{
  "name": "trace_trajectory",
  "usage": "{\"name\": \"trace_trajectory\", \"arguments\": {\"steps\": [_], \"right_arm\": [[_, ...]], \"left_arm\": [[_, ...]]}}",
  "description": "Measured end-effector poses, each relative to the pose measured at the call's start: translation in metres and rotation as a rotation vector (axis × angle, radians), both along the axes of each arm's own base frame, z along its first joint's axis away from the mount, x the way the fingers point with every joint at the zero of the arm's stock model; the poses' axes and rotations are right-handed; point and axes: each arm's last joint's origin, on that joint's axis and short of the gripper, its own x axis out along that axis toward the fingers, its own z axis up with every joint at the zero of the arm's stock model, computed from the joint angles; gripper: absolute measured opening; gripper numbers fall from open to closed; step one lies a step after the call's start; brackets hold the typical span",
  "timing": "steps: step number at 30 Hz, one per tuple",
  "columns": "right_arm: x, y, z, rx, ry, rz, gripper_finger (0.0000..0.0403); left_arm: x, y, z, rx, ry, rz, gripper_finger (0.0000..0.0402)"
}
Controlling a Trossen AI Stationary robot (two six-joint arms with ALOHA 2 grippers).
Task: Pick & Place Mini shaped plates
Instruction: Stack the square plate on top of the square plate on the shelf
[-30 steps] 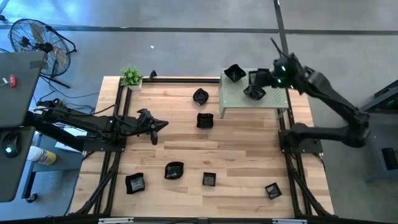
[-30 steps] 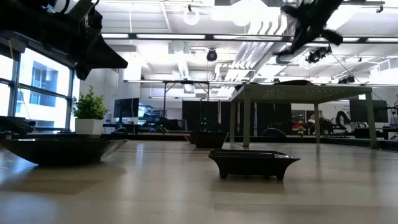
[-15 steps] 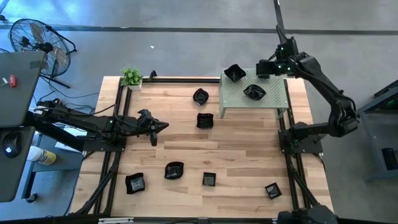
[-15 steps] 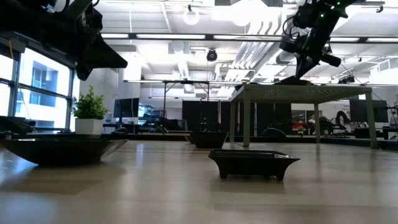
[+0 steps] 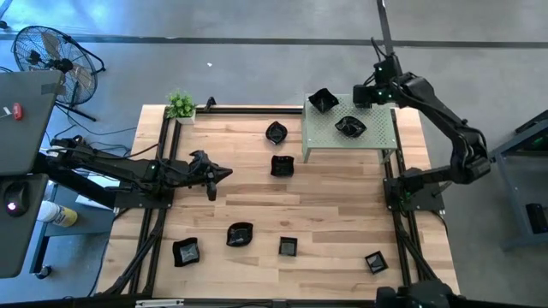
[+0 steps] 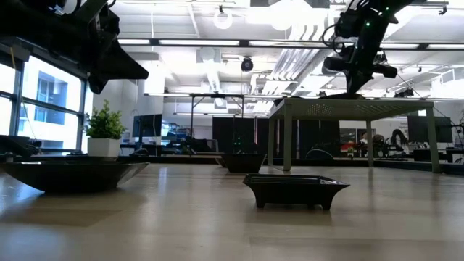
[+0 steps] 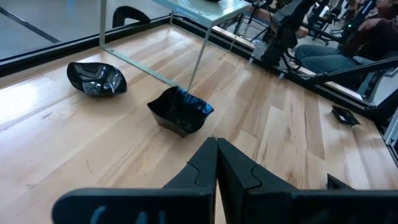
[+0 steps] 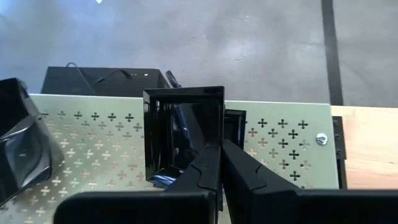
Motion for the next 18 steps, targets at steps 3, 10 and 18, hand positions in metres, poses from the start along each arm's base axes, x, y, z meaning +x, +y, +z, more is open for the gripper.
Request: {"name": "trace_trajectory", "arguments": {"steps": [3, 10, 18], "right_arm": [[0.0020, -0.0006, -0.0016, -0.001, 0.017, -0.007, 0.0003], [0.0028, -0.0010, -0.0035, 0.003, 0.039, -0.007, 0.0004], [0.0028, -0.0010, -0.0035, 0.003, 0.039, -0.007, 0.0044]], "left_arm": [[0.0000, 0.0000, 0.0000, 0.000, 0.000, 0.000, 0.0001], [0.0000, 0.0000, 0.0000, 0.000, 0.000, 0.000, 0.0001], [0.0000, 0.0000, -0.0001, 0.000, 0.000, 0.000, 0.0001]]}}
